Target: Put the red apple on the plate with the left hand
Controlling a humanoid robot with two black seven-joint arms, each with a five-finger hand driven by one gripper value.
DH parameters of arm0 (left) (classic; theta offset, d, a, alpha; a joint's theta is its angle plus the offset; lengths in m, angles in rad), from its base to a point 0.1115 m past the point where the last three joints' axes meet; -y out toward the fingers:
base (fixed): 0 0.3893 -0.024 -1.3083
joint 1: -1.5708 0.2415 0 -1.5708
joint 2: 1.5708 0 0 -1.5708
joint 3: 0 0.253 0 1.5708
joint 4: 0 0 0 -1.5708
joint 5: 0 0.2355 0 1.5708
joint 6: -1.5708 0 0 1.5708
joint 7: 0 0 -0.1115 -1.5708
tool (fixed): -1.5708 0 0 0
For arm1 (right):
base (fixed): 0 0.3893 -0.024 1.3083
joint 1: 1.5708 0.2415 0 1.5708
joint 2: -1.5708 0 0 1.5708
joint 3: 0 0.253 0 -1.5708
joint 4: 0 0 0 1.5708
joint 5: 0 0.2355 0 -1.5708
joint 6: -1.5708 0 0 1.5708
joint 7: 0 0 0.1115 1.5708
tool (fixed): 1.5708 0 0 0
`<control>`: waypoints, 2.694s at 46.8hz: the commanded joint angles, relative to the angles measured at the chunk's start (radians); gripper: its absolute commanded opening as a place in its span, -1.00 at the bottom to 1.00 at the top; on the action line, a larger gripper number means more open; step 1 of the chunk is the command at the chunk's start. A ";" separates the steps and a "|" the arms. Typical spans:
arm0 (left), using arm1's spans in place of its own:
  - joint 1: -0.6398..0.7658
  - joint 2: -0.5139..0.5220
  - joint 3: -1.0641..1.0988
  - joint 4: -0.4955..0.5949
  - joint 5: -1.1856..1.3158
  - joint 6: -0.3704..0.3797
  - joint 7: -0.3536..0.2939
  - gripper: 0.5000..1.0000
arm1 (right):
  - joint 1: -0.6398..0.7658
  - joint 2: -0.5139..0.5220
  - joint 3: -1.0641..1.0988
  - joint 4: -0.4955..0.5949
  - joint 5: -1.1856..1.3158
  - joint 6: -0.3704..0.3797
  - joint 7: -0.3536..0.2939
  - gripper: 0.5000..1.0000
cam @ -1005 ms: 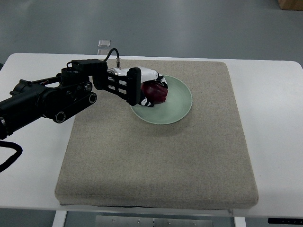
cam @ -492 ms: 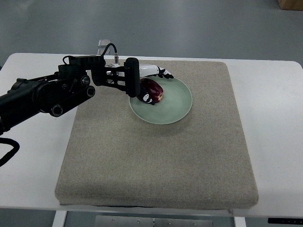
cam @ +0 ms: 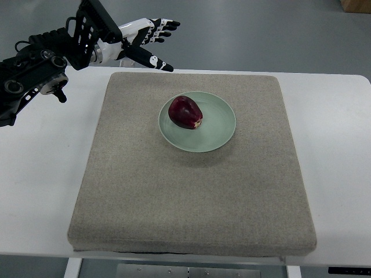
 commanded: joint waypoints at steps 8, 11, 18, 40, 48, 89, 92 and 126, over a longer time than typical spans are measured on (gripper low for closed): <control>0.037 0.072 0.000 0.017 -0.314 -0.011 0.003 0.99 | 0.000 0.000 -0.001 0.000 0.000 0.000 0.000 0.72; 0.069 0.075 -0.001 0.017 -0.418 -0.038 0.009 0.99 | 0.000 0.000 0.001 0.000 0.000 0.000 0.000 0.73; 0.103 0.104 -0.006 0.012 -0.549 -0.095 0.069 0.99 | 0.000 0.000 0.001 0.000 0.000 0.000 0.000 0.73; 0.198 0.138 -0.034 0.054 -0.891 -0.187 0.290 0.99 | 0.000 0.000 -0.001 0.000 0.000 0.000 0.000 0.73; 0.212 0.135 -0.086 0.070 -0.877 -0.193 0.284 0.99 | 0.000 0.000 0.001 0.000 0.000 0.000 0.000 0.73; 0.218 0.123 -0.166 0.100 -0.885 -0.215 0.255 0.99 | 0.000 0.000 0.001 0.002 0.003 0.009 0.000 0.73; 0.218 0.121 -0.166 0.100 -0.885 -0.213 0.255 0.99 | 0.000 0.000 0.001 0.002 0.003 0.009 0.000 0.73; 0.218 0.120 -0.169 0.100 -0.888 -0.207 0.256 0.99 | -0.008 0.000 0.001 0.011 0.003 0.008 -0.002 0.73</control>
